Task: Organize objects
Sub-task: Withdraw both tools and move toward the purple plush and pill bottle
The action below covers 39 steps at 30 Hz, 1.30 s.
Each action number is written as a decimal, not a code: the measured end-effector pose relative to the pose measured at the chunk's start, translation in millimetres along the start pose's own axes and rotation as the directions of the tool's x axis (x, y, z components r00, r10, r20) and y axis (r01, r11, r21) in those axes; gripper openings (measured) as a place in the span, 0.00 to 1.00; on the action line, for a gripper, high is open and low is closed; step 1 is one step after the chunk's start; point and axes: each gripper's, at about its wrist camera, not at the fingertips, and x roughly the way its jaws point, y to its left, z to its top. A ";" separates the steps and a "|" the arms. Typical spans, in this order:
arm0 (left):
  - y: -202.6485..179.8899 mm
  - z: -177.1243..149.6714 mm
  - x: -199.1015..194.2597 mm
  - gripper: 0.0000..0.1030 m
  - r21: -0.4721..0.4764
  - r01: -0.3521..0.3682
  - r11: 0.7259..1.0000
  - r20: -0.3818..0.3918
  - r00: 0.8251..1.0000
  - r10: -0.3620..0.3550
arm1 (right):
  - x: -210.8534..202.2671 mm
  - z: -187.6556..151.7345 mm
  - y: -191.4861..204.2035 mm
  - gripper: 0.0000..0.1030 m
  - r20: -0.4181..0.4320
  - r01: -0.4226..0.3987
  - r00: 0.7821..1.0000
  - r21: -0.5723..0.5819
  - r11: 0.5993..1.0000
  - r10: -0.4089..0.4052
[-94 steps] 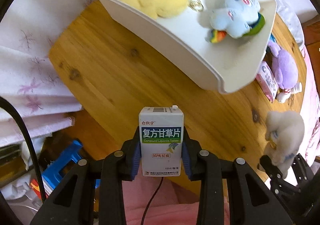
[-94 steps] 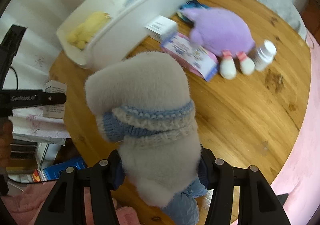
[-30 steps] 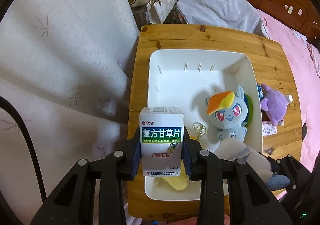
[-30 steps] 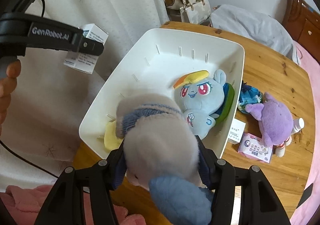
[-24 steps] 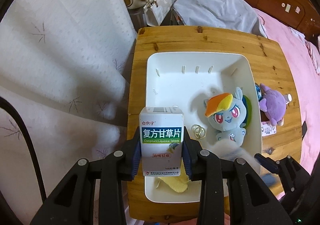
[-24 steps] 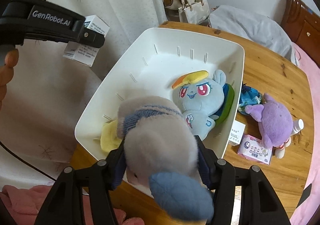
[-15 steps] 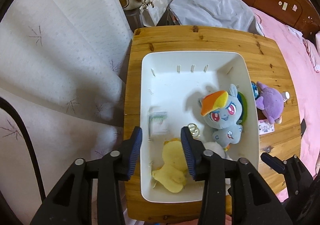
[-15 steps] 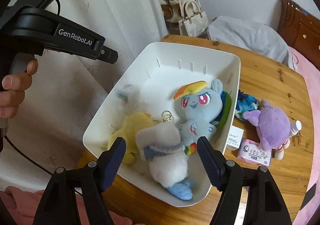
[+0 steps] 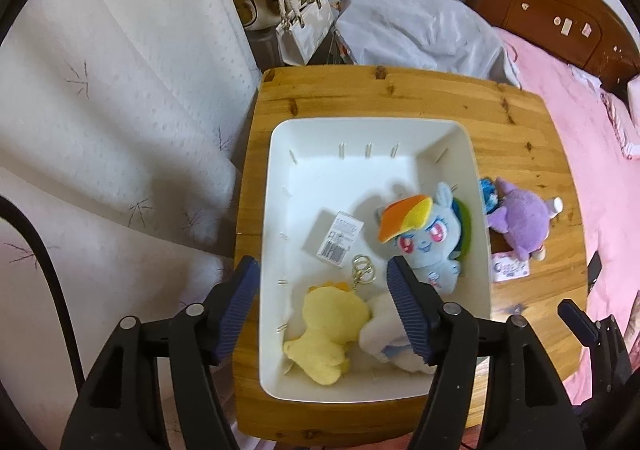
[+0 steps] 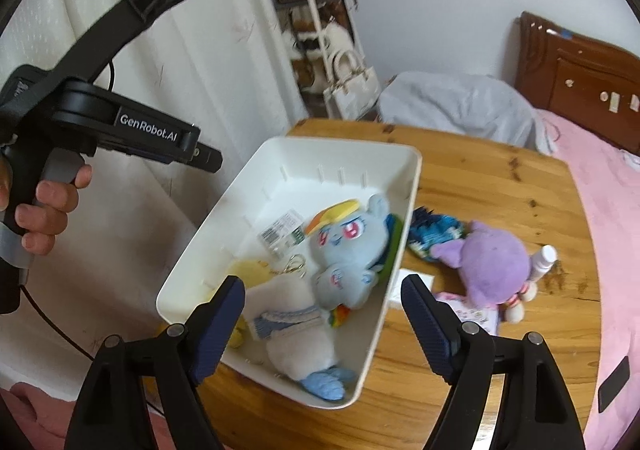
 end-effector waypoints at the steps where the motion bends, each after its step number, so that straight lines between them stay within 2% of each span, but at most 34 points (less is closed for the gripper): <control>1: -1.7 0.3 -2.7 0.70 -0.005 0.003 1.000 0.006 1.000 -0.003 | -5.9 0.2 -4.7 0.79 0.024 0.002 1.000 0.005 1.000 -0.002; 9: -25.8 7.3 -26.6 0.73 -0.058 0.015 0.998 0.036 0.999 -0.013 | -41.7 6.4 -36.3 0.79 0.125 0.027 0.992 0.007 1.000 -0.028; 16: -63.8 11.6 -43.6 0.76 -0.094 0.053 0.994 0.065 0.997 -0.047 | -70.9 12.8 -72.2 0.79 0.207 0.034 0.978 -0.016 0.999 -0.030; 23: -106.2 17.5 -36.2 0.76 -0.131 0.122 0.984 0.026 0.992 -0.120 | -83.7 19.9 -115.3 0.79 0.255 0.045 0.967 -0.054 0.997 -0.030; 26: -125.2 20.1 -30.5 0.76 -0.142 0.157 0.977 0.005 0.987 -0.158 | -83.5 23.0 -134.8 0.79 0.254 0.051 0.967 -0.058 0.997 -0.034; 34: -169.5 23.9 -6.6 0.76 -0.179 0.158 0.971 -0.058 0.984 -0.171 | -75.8 23.5 -184.5 0.79 0.228 0.045 0.973 -0.061 0.997 -0.030; 39: -186.3 21.7 17.2 0.76 -0.244 0.164 0.956 -0.129 0.971 -0.200 | -65.2 22.5 -207.9 0.79 0.191 0.036 0.981 -0.063 0.997 -0.023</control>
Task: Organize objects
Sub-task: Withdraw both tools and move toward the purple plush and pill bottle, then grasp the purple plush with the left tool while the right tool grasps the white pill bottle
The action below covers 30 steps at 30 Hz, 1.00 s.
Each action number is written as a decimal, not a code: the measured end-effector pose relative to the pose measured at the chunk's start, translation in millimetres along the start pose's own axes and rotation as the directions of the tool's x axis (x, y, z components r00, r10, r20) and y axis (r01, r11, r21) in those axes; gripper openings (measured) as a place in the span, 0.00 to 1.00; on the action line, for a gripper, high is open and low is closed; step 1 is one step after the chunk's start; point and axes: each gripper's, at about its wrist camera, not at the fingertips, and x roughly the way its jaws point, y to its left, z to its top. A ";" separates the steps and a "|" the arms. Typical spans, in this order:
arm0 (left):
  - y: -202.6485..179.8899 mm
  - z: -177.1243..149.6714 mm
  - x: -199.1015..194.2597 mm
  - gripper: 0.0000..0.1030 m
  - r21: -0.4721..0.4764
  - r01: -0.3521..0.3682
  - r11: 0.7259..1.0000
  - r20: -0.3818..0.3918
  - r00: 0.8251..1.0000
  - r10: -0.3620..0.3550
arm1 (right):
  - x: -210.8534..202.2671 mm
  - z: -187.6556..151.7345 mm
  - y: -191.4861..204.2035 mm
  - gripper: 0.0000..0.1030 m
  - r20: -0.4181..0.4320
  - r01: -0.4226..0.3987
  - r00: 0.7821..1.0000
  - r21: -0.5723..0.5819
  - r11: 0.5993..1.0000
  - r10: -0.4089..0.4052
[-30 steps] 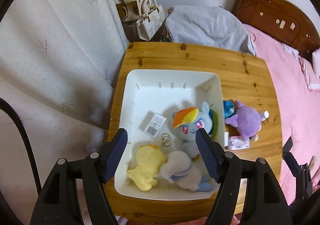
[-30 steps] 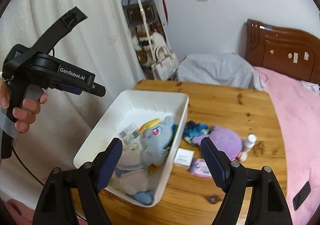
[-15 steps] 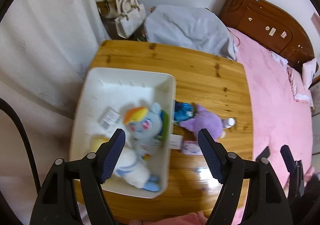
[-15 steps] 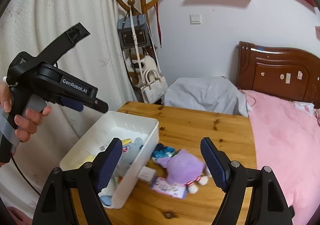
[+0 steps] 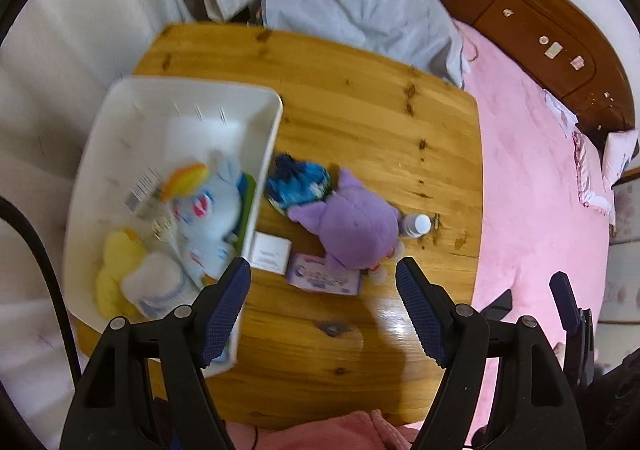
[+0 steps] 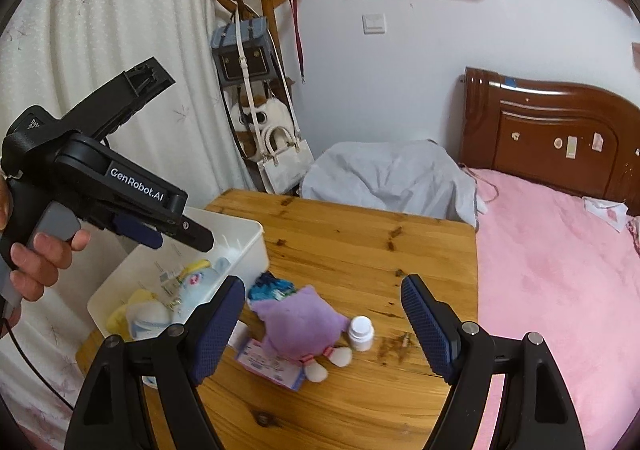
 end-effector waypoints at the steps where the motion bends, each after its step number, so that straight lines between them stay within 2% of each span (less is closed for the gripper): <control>1: -0.6 -0.9 3.8 0.76 -0.016 0.000 1.000 -0.006 1.000 0.000 | 2.5 -1.8 -5.0 0.79 -0.010 -0.003 1.000 -0.001 1.000 0.003; 8: -6.3 -0.8 38.2 0.76 -0.119 0.024 0.993 -0.065 0.997 -0.032 | 29.0 -11.3 -28.9 0.79 -0.077 -0.025 0.997 -0.007 1.000 0.024; 21: -11.8 9.0 105.1 0.76 -0.215 0.051 0.975 -0.162 0.983 -0.087 | 87.2 -41.6 -53.0 0.79 -0.185 -0.045 0.982 0.025 0.999 0.049; 30: -16.7 15.7 137.8 0.76 -0.239 0.025 0.971 -0.203 0.976 -0.075 | 121.2 -61.0 -65.5 0.79 -0.232 -0.063 0.970 0.021 0.998 0.066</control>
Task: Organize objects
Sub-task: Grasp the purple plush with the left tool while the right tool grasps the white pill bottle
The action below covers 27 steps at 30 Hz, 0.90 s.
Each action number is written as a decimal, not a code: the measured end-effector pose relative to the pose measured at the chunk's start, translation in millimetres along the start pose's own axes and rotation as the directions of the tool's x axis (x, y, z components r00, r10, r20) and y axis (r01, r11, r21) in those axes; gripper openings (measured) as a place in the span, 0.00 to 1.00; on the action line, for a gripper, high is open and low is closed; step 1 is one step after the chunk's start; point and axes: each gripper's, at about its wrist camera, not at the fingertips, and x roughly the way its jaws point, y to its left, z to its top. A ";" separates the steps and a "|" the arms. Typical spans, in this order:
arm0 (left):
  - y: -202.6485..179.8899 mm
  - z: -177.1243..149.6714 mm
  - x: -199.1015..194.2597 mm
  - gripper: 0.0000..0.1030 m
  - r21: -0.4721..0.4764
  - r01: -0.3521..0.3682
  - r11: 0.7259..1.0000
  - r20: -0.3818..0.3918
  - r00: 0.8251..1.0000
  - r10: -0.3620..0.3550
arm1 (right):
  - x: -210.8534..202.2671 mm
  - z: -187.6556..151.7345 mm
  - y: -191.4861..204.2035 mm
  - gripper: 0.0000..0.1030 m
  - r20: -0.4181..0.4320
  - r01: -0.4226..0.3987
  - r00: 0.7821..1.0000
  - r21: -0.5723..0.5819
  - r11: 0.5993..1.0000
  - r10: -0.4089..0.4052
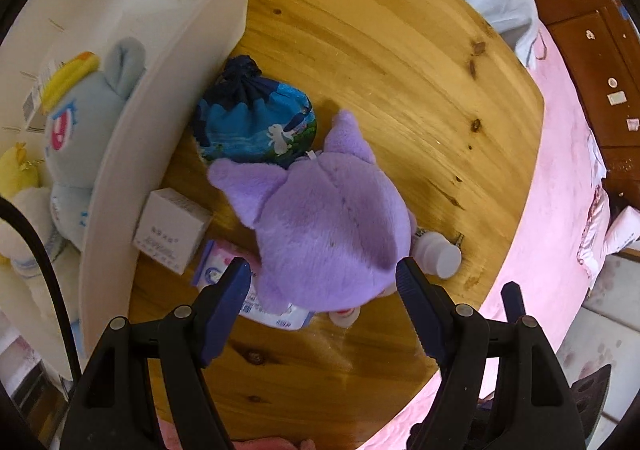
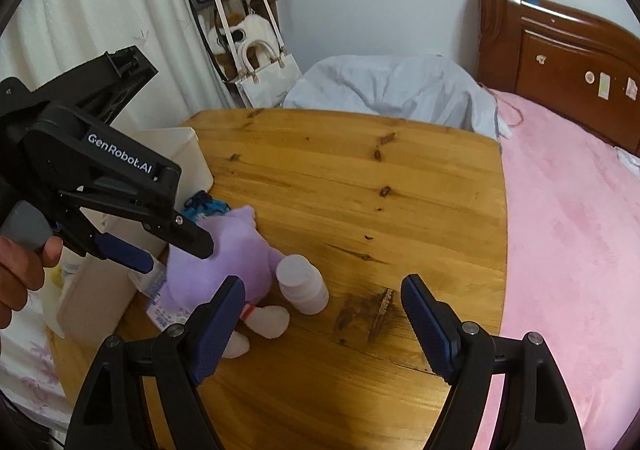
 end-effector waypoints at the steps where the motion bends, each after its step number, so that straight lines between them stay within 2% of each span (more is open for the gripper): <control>1: 0.3 0.7 3.1 0.76 -0.006 -0.004 1.000 -0.005 1.000 0.004 | 1.8 -0.4 -0.4 0.79 -0.003 -0.001 1.000 -0.001 1.000 0.001; 9: -3.9 4.4 14.3 0.80 -0.012 0.026 1.000 -0.017 1.000 -0.026 | 18.9 -6.6 -3.2 0.79 -0.020 -0.008 1.000 -0.018 1.000 0.007; 17: -7.8 7.5 22.3 0.80 -0.010 0.063 0.998 -0.021 0.998 -0.063 | 34.8 -10.2 -8.5 0.74 -0.045 -0.034 0.998 0.025 0.999 0.035; 27: -4.1 10.7 26.5 0.78 -0.037 0.096 0.995 -0.002 0.995 -0.096 | 46.1 -15.0 -9.0 0.69 -0.038 -0.053 0.998 0.028 0.998 0.054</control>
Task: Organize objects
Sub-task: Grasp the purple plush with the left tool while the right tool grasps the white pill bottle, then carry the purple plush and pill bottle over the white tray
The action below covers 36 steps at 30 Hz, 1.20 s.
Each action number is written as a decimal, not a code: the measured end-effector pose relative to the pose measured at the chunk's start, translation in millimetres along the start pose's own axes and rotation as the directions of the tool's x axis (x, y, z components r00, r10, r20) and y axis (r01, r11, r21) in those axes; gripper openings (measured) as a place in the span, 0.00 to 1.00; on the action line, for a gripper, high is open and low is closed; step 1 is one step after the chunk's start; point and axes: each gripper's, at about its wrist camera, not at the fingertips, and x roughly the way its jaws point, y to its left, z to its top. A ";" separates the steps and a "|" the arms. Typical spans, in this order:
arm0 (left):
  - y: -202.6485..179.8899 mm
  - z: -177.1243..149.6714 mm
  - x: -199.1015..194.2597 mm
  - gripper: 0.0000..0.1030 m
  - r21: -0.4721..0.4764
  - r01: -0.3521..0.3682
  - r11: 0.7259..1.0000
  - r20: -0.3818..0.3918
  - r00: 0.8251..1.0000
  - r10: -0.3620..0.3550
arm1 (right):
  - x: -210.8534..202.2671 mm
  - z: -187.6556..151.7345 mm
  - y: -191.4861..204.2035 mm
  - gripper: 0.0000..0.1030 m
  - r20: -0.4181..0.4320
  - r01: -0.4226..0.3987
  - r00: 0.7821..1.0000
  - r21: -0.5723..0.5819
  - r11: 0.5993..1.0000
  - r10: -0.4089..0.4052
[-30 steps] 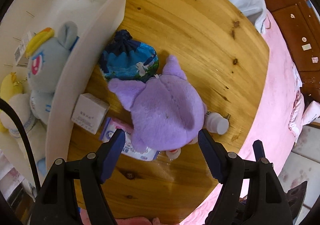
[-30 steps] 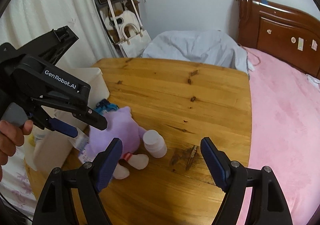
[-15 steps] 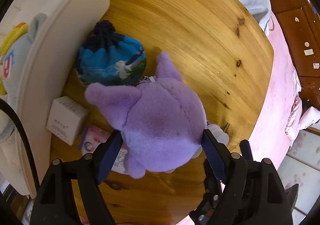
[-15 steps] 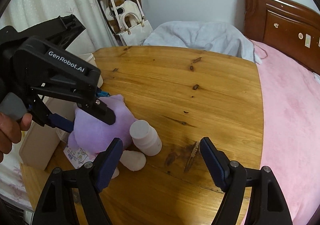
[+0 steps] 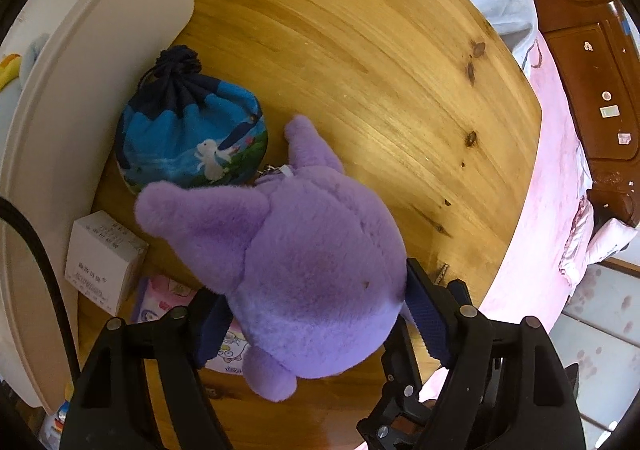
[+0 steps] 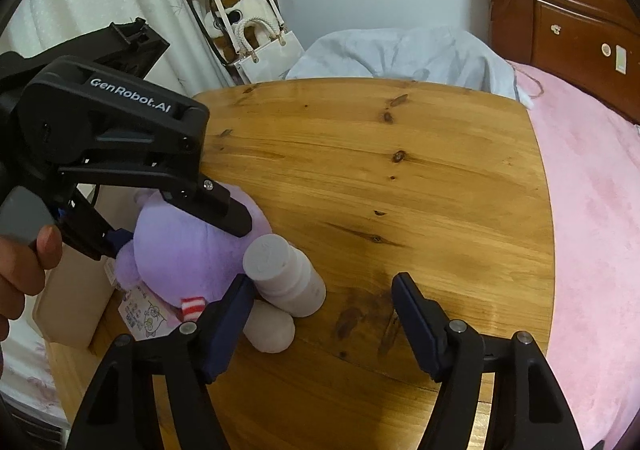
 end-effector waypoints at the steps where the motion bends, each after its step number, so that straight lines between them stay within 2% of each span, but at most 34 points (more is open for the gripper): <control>1: 0.8 -0.8 0.4 0.77 -0.003 0.001 1.000 -0.001 1.000 -0.001 | 1.2 0.0 0.5 0.68 -0.002 -0.004 1.000 -0.002 1.000 0.004; 8: 5.5 -1.6 -7.5 0.71 0.004 -0.017 1.000 0.013 1.000 0.017 | 4.8 0.2 3.9 0.55 0.000 -0.021 1.000 -0.007 1.000 0.021; 19: 7.6 -11.9 -20.9 0.69 0.035 -0.058 0.998 0.019 0.998 0.058 | 7.8 3.0 11.6 0.34 -0.017 -0.039 0.999 -0.026 0.999 0.039; 32: -8.7 -20.2 -55.4 0.69 0.116 -0.138 0.984 0.062 0.989 0.132 | -2.1 4.3 11.5 0.34 -0.011 -0.002 1.000 0.022 1.000 0.002; 36: -10.6 -20.8 -64.3 0.69 0.127 -0.151 0.980 0.081 0.987 0.142 | -11.2 7.9 14.9 0.34 -0.001 0.031 1.000 0.015 0.999 -0.031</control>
